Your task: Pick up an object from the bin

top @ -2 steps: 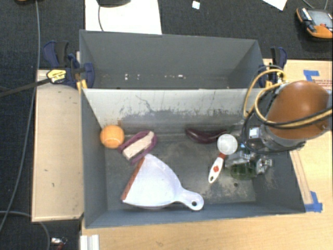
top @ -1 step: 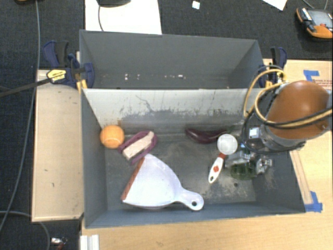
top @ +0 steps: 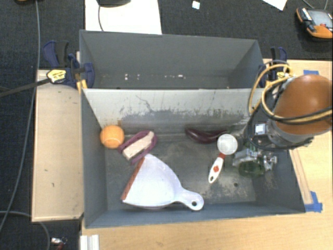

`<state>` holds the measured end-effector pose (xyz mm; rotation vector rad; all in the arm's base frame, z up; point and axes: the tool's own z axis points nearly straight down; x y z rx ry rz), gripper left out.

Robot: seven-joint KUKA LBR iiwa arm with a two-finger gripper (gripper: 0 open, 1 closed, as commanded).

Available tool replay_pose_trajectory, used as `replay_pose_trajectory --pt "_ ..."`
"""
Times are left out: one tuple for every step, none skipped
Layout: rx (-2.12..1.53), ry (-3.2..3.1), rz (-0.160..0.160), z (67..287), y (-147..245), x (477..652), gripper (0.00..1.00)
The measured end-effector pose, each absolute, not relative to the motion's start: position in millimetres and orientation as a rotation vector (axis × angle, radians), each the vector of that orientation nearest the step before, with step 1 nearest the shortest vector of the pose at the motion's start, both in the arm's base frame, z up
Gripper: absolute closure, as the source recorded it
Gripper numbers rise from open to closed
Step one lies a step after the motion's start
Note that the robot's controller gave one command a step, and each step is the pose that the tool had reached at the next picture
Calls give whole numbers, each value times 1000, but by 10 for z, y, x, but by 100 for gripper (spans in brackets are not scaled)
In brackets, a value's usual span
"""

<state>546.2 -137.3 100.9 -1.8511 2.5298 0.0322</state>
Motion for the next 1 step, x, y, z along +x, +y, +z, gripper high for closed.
replay_pose_trajectory --pt "-1839 2533 12 1410 -1422 5488 100"
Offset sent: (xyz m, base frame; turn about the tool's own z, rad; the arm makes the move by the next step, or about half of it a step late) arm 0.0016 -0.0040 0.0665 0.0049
